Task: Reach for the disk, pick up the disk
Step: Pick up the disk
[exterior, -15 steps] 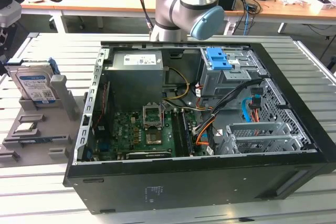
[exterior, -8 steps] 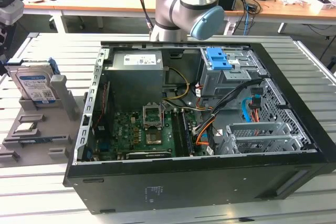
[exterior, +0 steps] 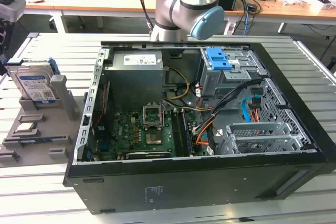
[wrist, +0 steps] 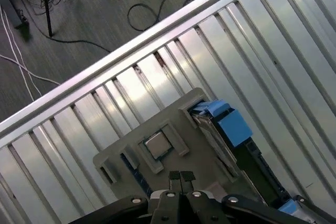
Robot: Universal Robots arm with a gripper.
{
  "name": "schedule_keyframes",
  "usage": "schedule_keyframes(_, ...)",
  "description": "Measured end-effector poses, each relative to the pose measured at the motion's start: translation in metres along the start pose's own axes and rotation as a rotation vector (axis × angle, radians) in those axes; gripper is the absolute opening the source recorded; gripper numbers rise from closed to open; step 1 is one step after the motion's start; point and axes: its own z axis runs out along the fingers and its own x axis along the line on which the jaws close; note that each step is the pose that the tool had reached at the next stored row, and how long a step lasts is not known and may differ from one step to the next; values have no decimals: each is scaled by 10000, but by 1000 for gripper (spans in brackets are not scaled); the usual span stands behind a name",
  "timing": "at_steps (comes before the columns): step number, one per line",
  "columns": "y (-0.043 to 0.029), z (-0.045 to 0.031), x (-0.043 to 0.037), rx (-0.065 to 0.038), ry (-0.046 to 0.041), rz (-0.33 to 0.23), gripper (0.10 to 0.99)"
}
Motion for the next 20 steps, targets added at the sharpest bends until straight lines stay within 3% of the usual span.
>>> schedule_keyframes(13,0,0,0,2,62,-1635,106)
schedule_keyframes(20,0,1,0,2,112,-2947,106)
